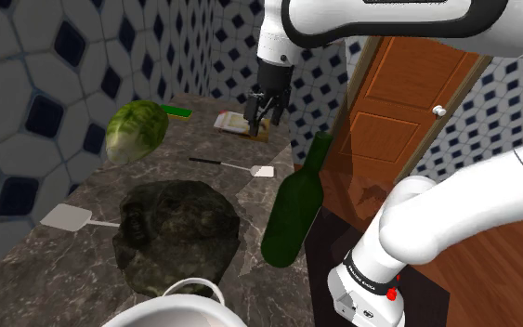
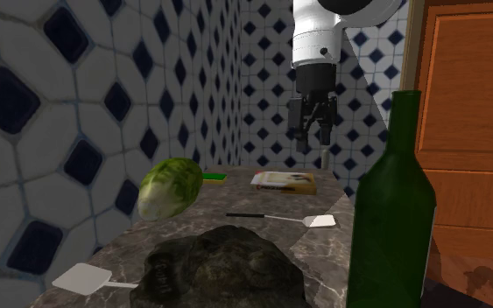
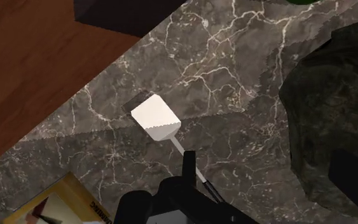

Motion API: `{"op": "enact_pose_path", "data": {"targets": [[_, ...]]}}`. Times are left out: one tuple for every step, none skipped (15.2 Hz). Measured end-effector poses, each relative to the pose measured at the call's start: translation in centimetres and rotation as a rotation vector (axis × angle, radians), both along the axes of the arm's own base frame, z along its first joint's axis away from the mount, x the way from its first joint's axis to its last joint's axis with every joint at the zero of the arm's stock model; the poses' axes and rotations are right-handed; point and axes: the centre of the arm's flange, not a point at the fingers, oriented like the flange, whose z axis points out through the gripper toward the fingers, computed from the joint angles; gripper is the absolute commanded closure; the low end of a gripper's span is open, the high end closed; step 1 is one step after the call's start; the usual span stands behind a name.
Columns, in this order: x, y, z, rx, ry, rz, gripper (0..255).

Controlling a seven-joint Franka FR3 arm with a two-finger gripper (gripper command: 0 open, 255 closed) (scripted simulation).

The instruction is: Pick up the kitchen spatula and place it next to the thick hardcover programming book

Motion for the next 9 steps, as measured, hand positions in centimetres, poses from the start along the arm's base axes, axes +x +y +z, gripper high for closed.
{"op": "enact_pose_path", "data": {"targets": [[0.5,1.2,-0.4,0.0,0.002,0.019,0],[1.3,2.1,-1.0,0.001,0.003,0.037,0],[2.0,3.0,-1.5,0.001,0.005,0.055,0],[2.7,3.9,-2.0,0.002,0.006,0.073,0],[3.6,4.9,-2.9,0.002,0.008,0.092,0],[4.2,6.3,-3.6,0.003,0.01,0.11,0],[4.8,7.5,-3.9,0.003,0.012,0.128,0],[5.5,8.3,-4.3,0.004,0.013,0.147,0],[6.0,9.4,-4.7,0.004,0.014,0.165,0]]}}
